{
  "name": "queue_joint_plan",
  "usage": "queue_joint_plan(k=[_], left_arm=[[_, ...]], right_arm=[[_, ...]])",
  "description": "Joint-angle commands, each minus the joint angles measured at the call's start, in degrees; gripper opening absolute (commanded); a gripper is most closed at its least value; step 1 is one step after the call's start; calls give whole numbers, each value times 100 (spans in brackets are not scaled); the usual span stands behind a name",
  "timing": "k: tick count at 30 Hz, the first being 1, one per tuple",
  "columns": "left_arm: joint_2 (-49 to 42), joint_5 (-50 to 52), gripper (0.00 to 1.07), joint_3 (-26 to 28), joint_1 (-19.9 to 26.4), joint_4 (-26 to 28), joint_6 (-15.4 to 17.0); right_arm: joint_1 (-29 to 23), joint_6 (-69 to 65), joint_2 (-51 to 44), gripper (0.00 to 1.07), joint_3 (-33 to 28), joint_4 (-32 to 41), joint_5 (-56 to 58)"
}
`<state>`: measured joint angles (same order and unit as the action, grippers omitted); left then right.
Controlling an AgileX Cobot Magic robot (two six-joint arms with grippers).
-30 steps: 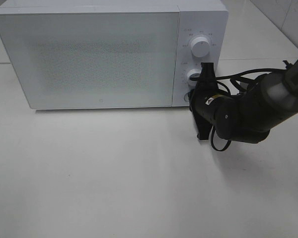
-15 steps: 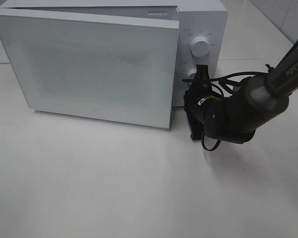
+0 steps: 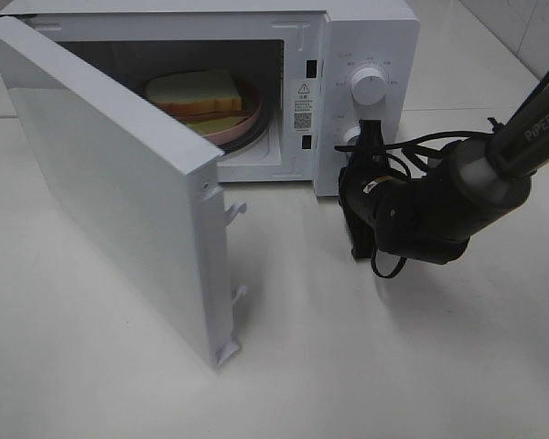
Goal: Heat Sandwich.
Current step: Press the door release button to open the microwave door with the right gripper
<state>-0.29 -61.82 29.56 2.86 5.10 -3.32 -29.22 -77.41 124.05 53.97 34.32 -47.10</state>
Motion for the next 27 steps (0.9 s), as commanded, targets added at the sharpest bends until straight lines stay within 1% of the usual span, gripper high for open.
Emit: queue_joint_plan(k=[1,22,27], left_arm=[[-109,40,98,-6,17,34,-23],[-109,40,98,-6,17,34,-23],[-109,40,98,-6,17,34,-23]], right_arm=[[195,115,-92,0,561,-527,-1427],[172,74,-160,0,544,-596,-934],[172,86,-344,0,258,-625,-802]])
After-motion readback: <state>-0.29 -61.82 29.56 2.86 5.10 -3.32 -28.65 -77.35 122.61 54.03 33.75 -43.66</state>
